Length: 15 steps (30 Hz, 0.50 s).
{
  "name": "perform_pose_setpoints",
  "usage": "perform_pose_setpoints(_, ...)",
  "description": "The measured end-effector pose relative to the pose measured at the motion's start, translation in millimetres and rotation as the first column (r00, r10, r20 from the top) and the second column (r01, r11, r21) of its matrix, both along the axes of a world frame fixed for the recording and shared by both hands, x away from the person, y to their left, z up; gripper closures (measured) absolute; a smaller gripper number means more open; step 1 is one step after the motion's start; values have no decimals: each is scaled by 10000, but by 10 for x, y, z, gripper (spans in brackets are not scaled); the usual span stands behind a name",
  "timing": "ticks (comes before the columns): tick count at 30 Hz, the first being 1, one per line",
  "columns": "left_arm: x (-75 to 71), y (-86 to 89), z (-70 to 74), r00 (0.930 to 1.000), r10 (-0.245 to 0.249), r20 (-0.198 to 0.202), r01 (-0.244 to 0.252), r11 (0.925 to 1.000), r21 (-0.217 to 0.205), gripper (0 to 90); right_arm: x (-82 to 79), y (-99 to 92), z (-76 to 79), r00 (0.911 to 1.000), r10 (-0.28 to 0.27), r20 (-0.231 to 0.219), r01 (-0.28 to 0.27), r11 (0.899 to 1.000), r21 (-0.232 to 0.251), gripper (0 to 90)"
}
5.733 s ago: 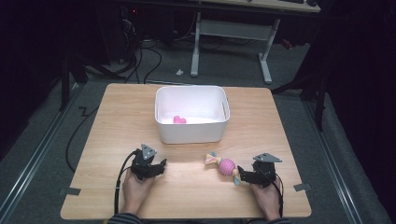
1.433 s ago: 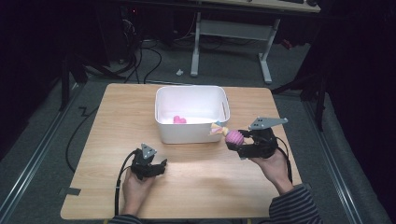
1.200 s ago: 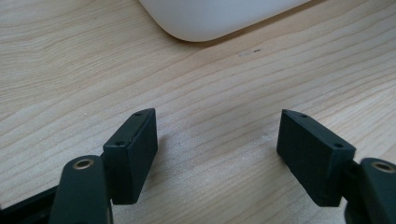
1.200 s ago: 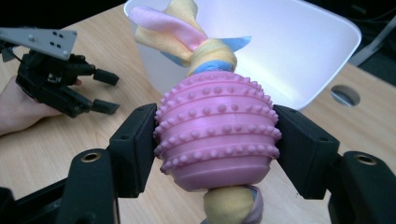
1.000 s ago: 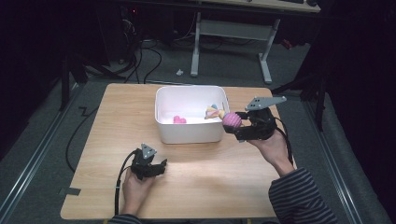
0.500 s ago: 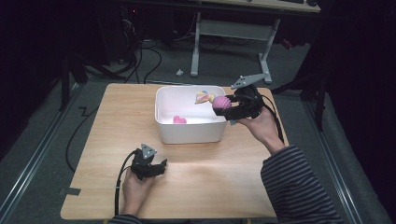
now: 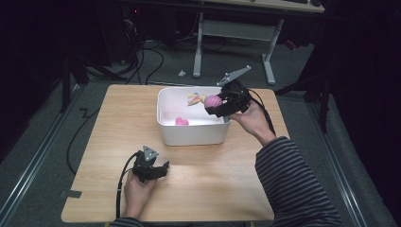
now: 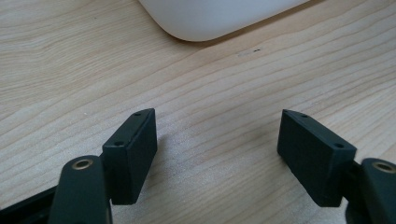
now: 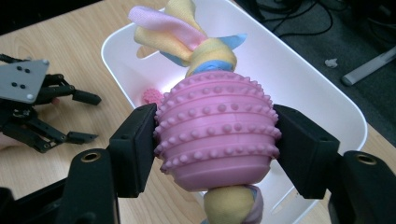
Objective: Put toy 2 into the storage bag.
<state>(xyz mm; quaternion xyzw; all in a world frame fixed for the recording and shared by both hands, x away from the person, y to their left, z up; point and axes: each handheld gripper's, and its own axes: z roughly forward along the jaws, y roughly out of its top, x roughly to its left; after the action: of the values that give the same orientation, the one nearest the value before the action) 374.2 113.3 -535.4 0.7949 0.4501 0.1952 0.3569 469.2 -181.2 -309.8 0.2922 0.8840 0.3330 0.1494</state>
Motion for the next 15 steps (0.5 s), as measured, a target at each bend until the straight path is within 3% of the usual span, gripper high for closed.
perform_pose_setpoints(15, 1, 3, 1, 10000, -23, -10, 23, 10000, 20, 288, 224, 142, -182, 9944, 456, -957, -527, 9959, -737, 346)
